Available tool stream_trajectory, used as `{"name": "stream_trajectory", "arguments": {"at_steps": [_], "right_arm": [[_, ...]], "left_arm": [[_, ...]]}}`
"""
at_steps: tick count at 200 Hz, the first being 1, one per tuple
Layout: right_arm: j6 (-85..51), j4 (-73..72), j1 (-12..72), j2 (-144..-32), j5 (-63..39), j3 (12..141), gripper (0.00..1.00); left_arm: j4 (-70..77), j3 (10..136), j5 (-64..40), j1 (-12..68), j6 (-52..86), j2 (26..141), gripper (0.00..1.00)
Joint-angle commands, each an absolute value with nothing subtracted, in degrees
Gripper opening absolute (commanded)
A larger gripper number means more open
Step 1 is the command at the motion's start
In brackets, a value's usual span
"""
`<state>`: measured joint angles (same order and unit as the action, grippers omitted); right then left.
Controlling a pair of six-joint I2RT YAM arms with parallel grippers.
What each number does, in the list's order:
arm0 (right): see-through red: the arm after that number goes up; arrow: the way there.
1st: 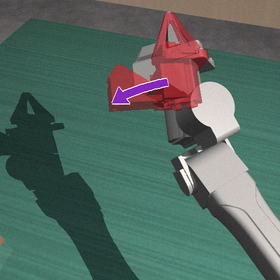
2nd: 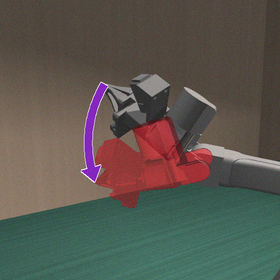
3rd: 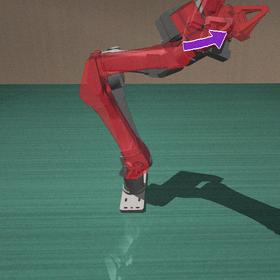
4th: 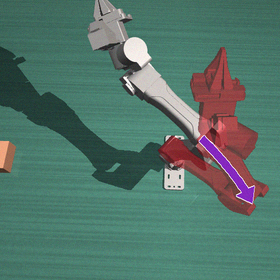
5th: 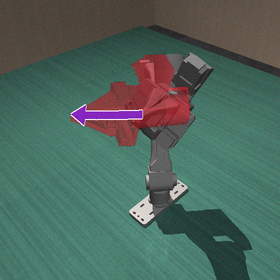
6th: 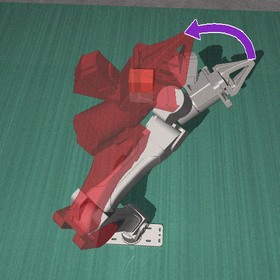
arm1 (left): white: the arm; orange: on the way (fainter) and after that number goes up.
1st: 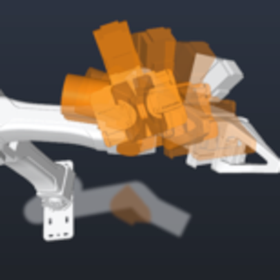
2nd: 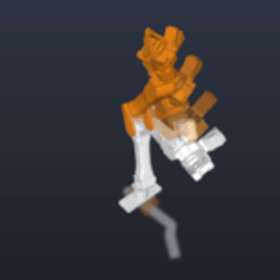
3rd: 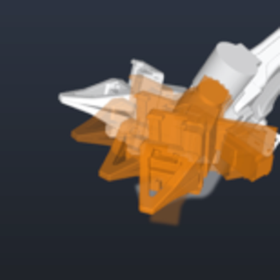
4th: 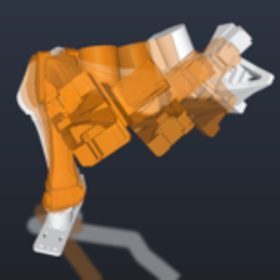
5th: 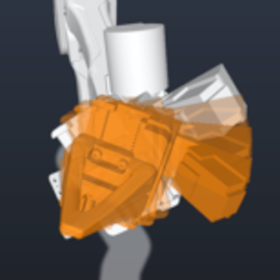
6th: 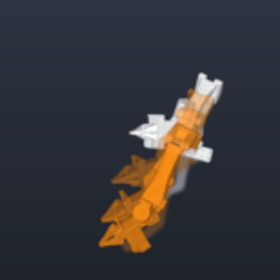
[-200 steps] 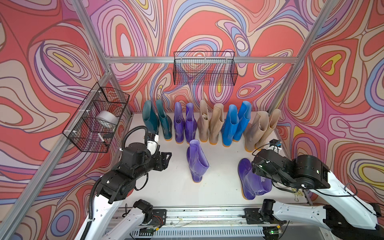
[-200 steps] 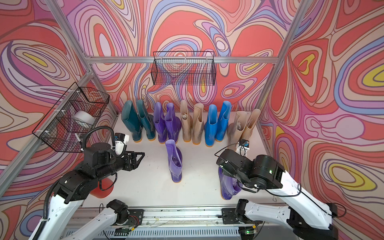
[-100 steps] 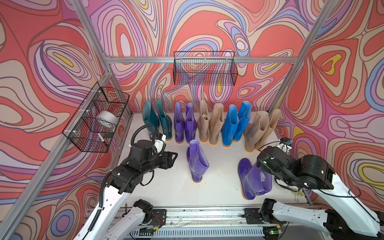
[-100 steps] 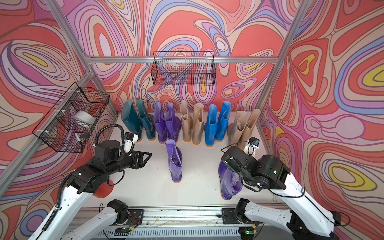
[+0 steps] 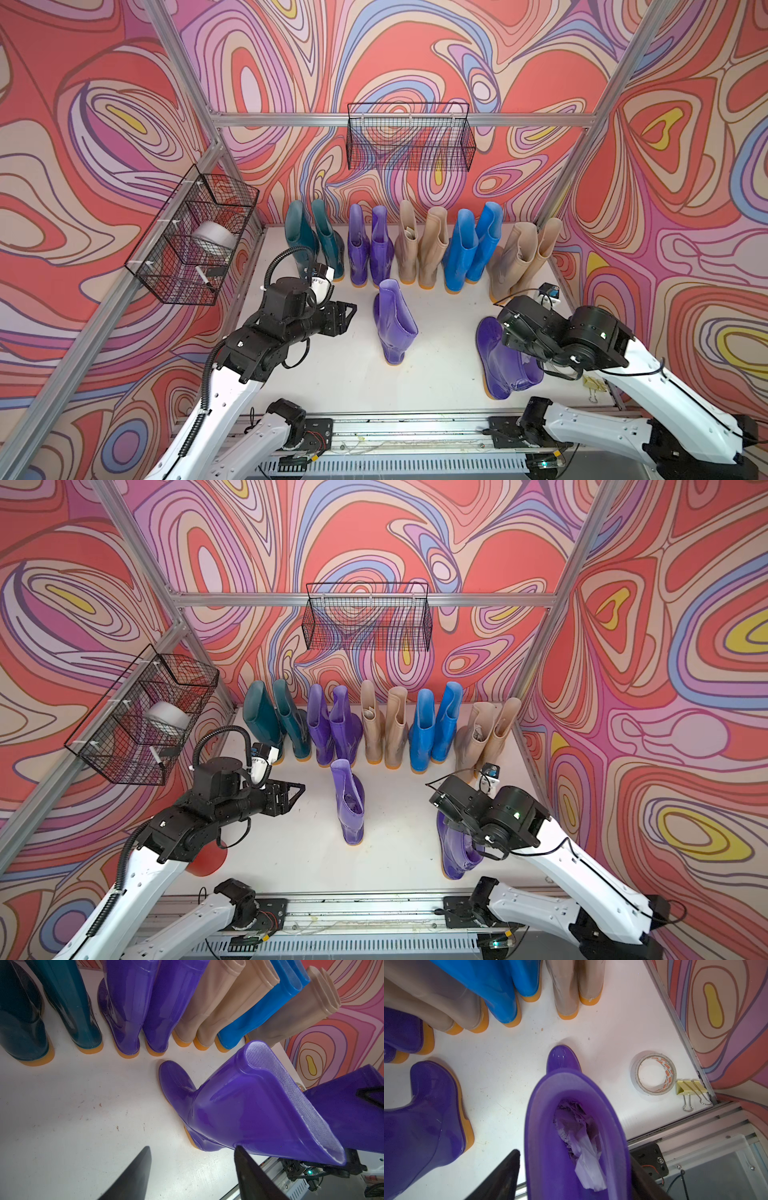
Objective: Match and arrange rain boots in pairs
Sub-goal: Pick up the rain boot at the center of the board, then pair a pair of rain boots at the center of the board.
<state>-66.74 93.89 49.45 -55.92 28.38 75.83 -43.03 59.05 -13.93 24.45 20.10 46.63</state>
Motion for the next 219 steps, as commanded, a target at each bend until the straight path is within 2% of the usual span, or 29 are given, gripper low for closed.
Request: {"name": "stream_trajectory", "arguments": {"at_steps": [1,30,66,85,120,219], "right_arm": [[-65.99,97.27,49.21,-54.19,26.05,74.76,0.68],[-64.91,97.26,49.13,-53.05,23.35,73.10,0.51],[-63.43,97.17,49.20,-52.13,21.89,73.58,0.12],[-61.86,96.04,49.16,-52.38,21.81,74.30,0.00],[-56.00,88.82,49.18,-54.83,21.17,76.99,0.00],[-40.40,72.79,49.15,-71.03,16.89,88.09,0.00]], "left_arm": [[-41.92,59.72,-14.10,24.77,19.93,46.49,0.66],[-41.73,60.14,-14.31,24.73,19.95,47.28,0.66],[-41.57,61.07,-14.33,24.77,19.73,48.23,0.65],[-42.16,61.85,-13.67,24.74,19.52,48.21,0.65],[-43.63,63.40,-12.60,24.73,19.47,47.91,0.65],[-46.39,64.95,-10.84,24.78,21.01,45.66,0.65]]}}
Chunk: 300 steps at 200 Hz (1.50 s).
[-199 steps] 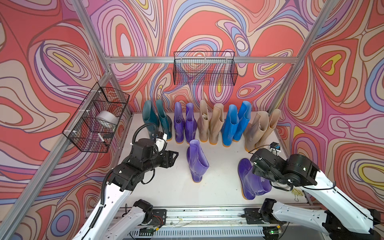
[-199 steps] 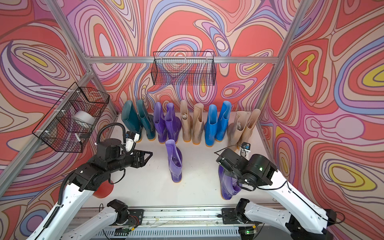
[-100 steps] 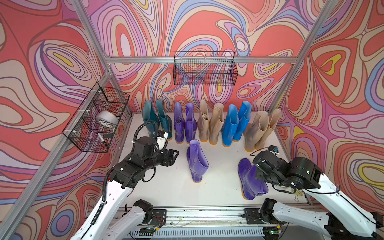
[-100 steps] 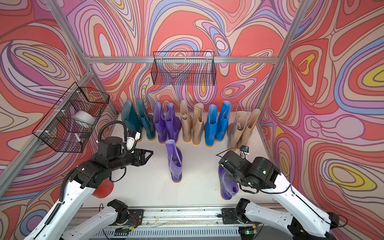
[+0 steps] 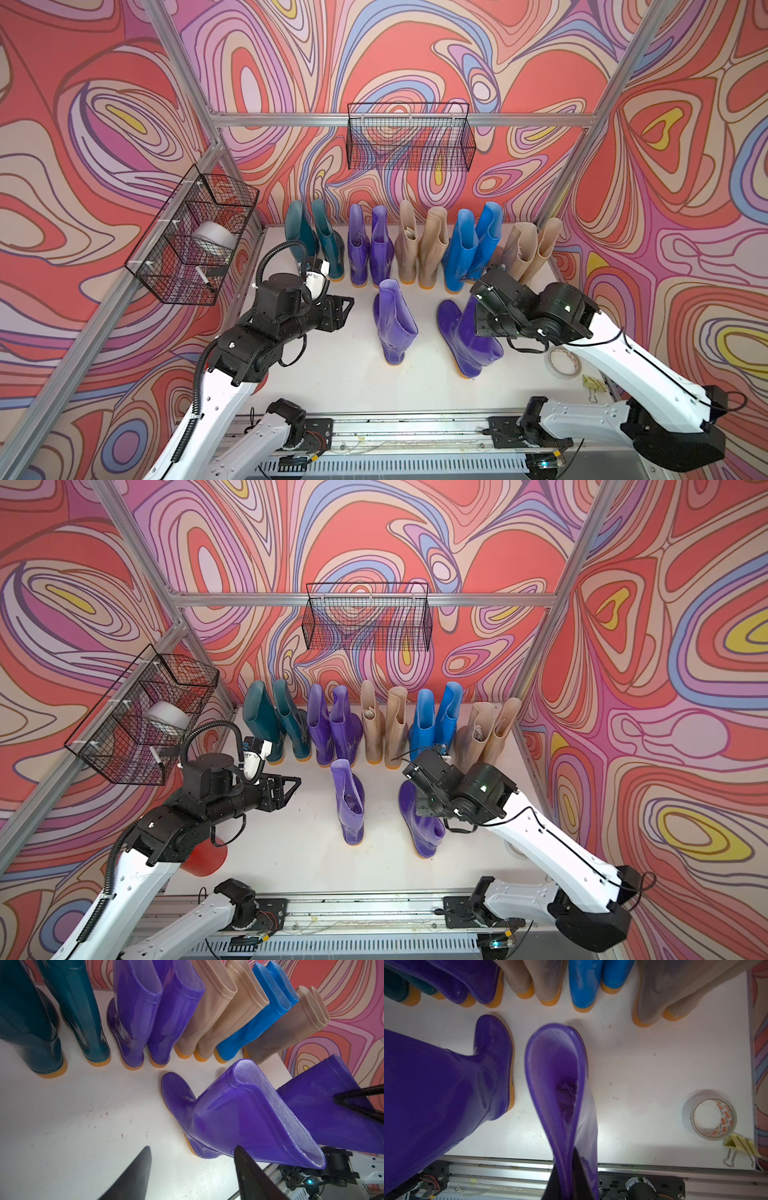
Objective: Match and arrange rain boots in pairs
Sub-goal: Pair a pair of rain boots at the center of the board.
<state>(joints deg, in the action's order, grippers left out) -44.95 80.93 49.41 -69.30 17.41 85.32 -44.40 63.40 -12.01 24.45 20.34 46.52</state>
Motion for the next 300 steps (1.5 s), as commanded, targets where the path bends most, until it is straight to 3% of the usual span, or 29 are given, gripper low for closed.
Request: {"name": "stream_trajectory", "arguments": {"at_steps": [1,158,300], "right_arm": [[-40.24,72.61,49.14,-71.20,16.84,88.17,0.00],[-38.36,60.30,48.43,-84.90,10.94,93.07,0.00],[-48.73,48.73,48.24,-85.66,5.07,89.17,0.00]], "left_arm": [[-46.44,64.95,-10.87,24.74,21.01,45.64,0.65],[-48.43,65.65,-9.71,24.77,20.48,44.85,0.65],[-48.16,64.89,-10.57,24.78,19.78,44.39,0.65]]}}
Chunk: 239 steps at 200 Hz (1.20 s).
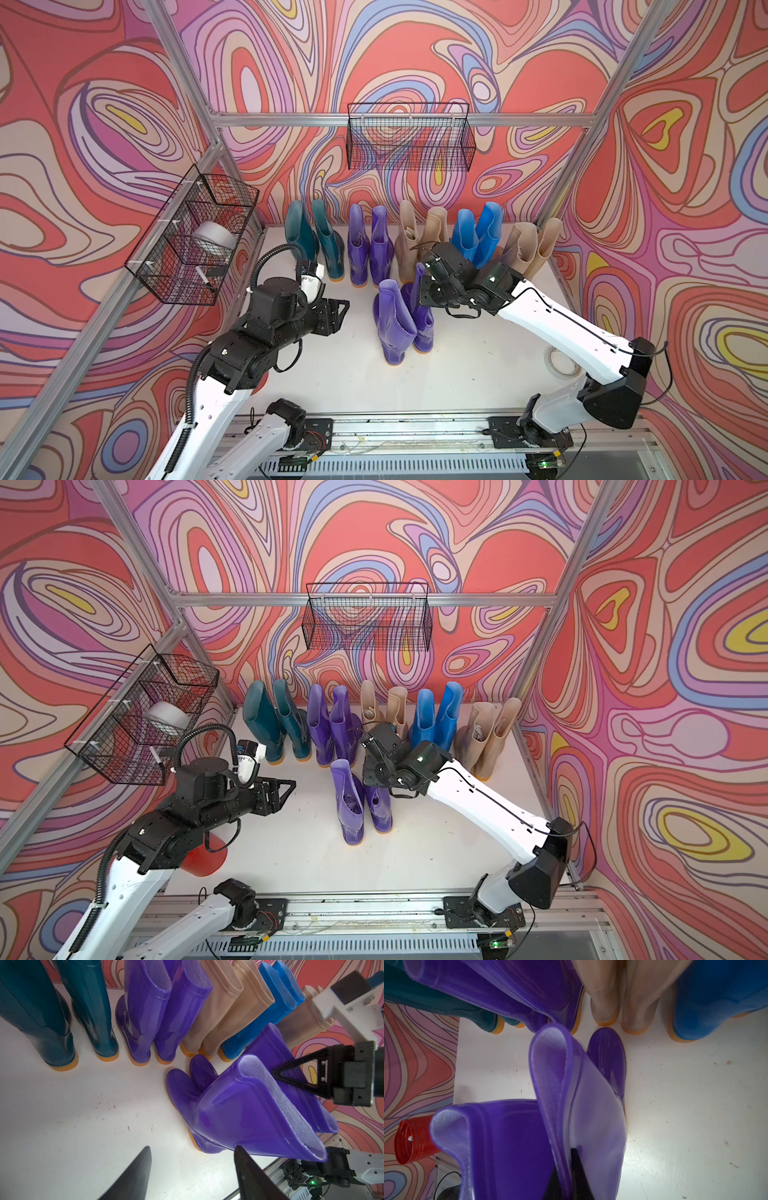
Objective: Match and arrange rain boots in pairs
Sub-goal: Pair a pair of rain boots at the center of the board.
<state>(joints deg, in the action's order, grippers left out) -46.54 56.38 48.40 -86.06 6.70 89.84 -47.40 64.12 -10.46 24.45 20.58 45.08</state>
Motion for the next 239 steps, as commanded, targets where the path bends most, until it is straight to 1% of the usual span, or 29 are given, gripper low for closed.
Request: {"name": "stream_trajectory", "arguments": {"at_steps": [1,54,93,155,163,173,187,203,221,239], "right_arm": [[-48.76,48.71,48.25,-85.68,5.04,89.23,0.00],[-48.09,47.81,48.18,-85.84,3.82,88.34,0.00],[-45.96,48.03,48.22,-84.85,4.36,88.81,0.17],[-41.53,50.15,48.16,-84.02,6.68,92.46,0.46],[-41.05,50.46,48.15,-84.02,7.00,92.94,0.46],[-40.39,50.69,47.97,-84.18,7.15,93.49,0.50],[-39.58,51.14,47.76,-84.41,7.56,94.29,0.51],[-38.51,51.43,47.48,-84.21,8.39,95.19,0.57],[-36.91,51.44,46.72,-83.70,9.41,96.26,0.62],[-34.80,51.52,45.11,-83.06,10.17,97.43,0.65]], "left_arm": [[-48.21,64.92,-10.56,24.74,19.78,44.39,0.65],[-48.60,65.04,-10.28,24.76,19.78,44.21,0.65],[-48.89,65.30,-10.20,24.76,20.22,44.47,0.66],[-48.08,66.18,-10.56,24.75,19.78,45.61,0.68],[-48.12,66.40,-10.14,24.78,19.90,45.77,0.69],[-47.83,66.49,-9.62,24.78,20.11,45.83,0.69],[-47.47,66.58,-8.89,24.77,20.39,45.79,0.69],[-47.54,67.17,-8.00,24.76,20.30,45.96,0.70],[-47.74,68.25,-6.16,24.78,20.05,46.13,0.72],[-47.86,69.97,-3.63,24.77,19.43,46.27,0.75]]}}
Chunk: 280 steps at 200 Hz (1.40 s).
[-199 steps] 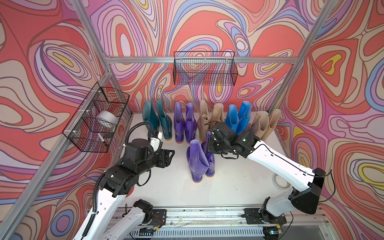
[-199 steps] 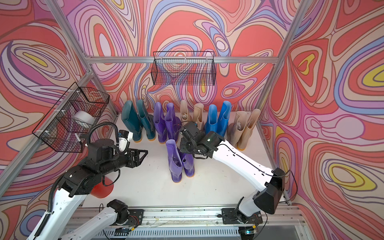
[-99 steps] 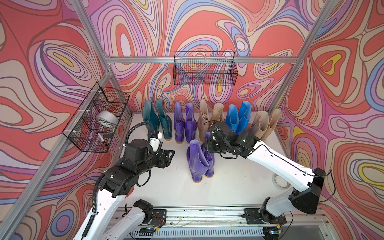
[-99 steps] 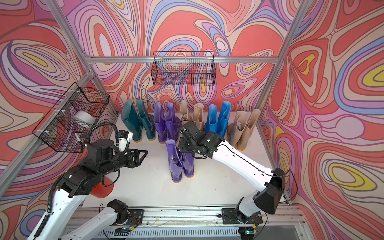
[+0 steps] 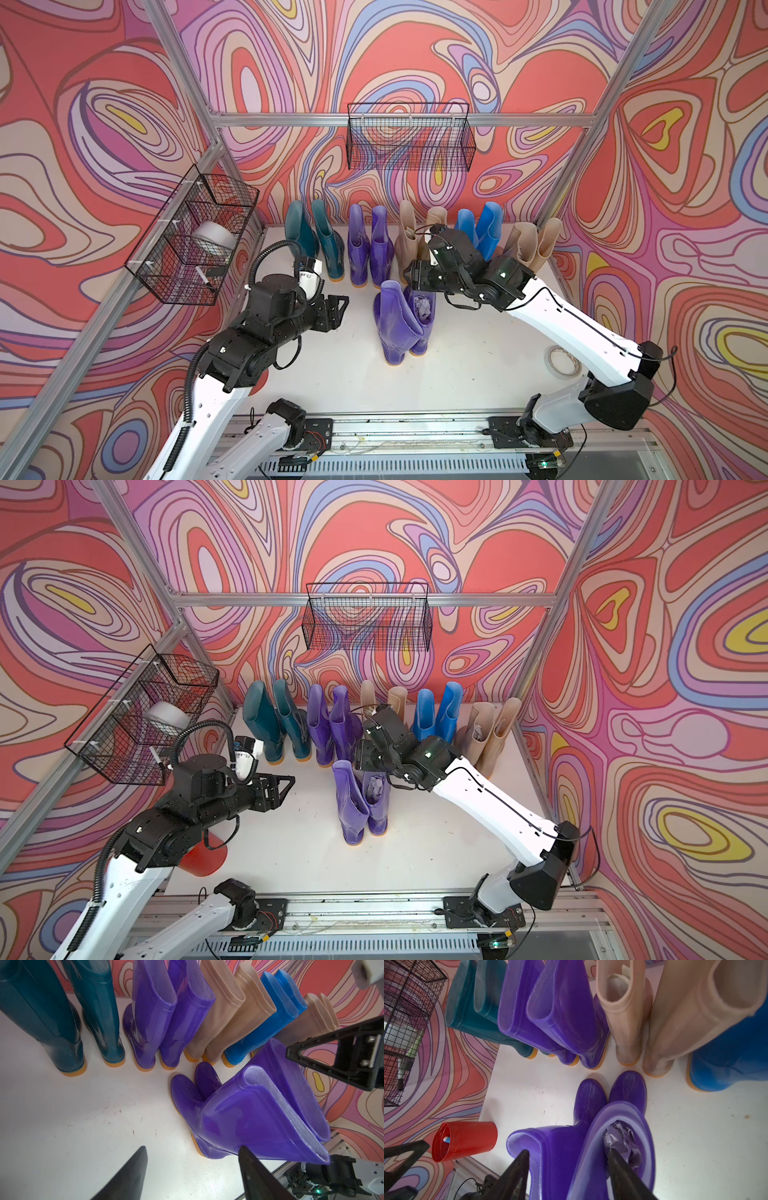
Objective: Match and arrange rain boots in pairs
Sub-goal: Pair a pair of rain boots at the center of the board, then reset both arms
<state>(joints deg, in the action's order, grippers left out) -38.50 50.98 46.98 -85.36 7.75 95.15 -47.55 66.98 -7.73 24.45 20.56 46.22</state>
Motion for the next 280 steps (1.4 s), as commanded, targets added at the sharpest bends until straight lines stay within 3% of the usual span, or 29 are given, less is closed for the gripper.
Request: {"name": "stream_trajectory", "arguments": {"at_steps": [1,63,73,78,87,150,193,210,234,280], "right_arm": [[-34.72,51.51,45.01,-83.01,10.18,97.45,0.65],[-24.53,49.92,37.09,-77.09,13.44,98.33,0.88],[-22.55,49.36,35.50,-75.95,13.64,97.97,0.90],[-21.66,49.19,34.61,-75.55,13.18,97.91,0.92],[-19.83,48.73,32.97,-74.84,11.56,97.82,0.98],[-16.17,46.96,23.63,-69.22,7.11,92.31,0.98],[-20.73,40.11,21.18,-59.85,11.89,69.82,0.98],[-18.45,29.91,21.18,-53.81,10.84,57.25,0.98],[-17.82,19.26,21.15,-47.13,18.86,43.54,0.98],[-5.83,-4.76,20.32,-45.52,23.94,25.53,0.98]], "left_arm": [[-47.83,70.05,-3.53,24.78,19.38,46.30,0.75],[-49.03,79.18,6.40,24.72,13.85,48.84,0.87],[-48.96,81.03,6.59,24.75,12.35,49.74,0.91],[-48.96,82.25,6.67,24.74,11.82,50.38,0.99],[-49.17,84.64,6.93,24.77,10.77,51.79,1.00],[-51.03,93.54,12.65,24.76,8.58,58.91,1.00],[-46.46,77.41,18.09,24.77,16.13,52.75,1.00],[-38.94,66.05,19.43,24.78,15.81,46.96,1.00],[-30.37,53.99,26.67,24.71,14.63,40.22,1.00],[-15.52,38.35,34.42,24.12,7.78,37.14,1.00]]}}
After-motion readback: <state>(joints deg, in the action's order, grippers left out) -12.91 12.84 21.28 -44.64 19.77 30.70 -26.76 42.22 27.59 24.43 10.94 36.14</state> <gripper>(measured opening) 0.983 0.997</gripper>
